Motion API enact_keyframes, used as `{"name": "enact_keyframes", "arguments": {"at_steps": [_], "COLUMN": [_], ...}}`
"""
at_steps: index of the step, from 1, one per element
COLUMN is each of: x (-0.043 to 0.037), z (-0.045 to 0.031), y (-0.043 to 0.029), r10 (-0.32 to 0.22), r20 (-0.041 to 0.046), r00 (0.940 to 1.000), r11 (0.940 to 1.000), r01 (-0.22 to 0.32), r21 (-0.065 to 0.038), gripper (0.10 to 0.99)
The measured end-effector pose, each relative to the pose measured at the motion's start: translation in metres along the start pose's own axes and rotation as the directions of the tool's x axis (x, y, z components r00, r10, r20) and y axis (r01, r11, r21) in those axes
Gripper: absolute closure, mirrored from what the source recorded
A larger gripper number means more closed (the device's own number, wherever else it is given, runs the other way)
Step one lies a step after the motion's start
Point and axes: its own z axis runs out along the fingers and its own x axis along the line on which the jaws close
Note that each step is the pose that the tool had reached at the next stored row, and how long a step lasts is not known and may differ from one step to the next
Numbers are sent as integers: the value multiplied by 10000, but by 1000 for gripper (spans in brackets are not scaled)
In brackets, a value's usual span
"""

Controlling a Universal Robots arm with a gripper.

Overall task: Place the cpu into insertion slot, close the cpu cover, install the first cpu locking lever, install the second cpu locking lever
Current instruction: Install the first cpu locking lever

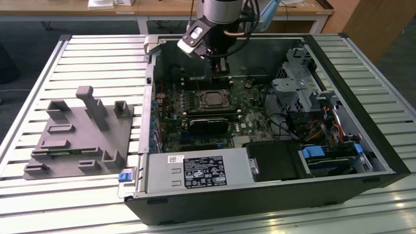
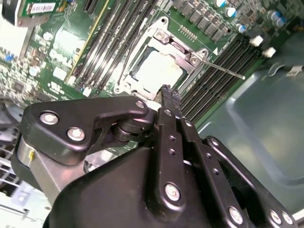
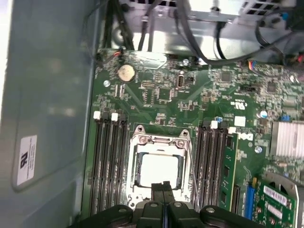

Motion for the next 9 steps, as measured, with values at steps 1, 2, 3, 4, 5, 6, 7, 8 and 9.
{"name": "enact_keyframes", "arguments": {"at_steps": [1, 2, 3, 4, 5, 6, 7, 8, 9], "x": [0, 0, 0, 0, 0, 0, 0, 0, 0], "z": [0, -1, 0, 0, 0, -1, -1, 0, 0], "y": [0, 0, 0, 0, 0, 0, 0, 0, 0], "r10": [-179, -361, -540, -719, -898, -1078, -1273, -1450, -1629], "r20": [-1, -3, -6, -9, -11, -14, -16, -19, -22], "r00": [9998, 9993, 9985, 9974, 9960, 9942, 9919, 9894, 9866], "r11": [9998, 9993, 9985, 9974, 9960, 9942, 9919, 9894, 9866], "r01": [179, 361, 540, 719, 898, 1078, 1273, 1450, 1629], "r21": [2, 5, 6, 8, 9, 11, 12, 13, 15], "gripper": [973, 973, 973, 973, 973, 973, 973, 973, 973]}}
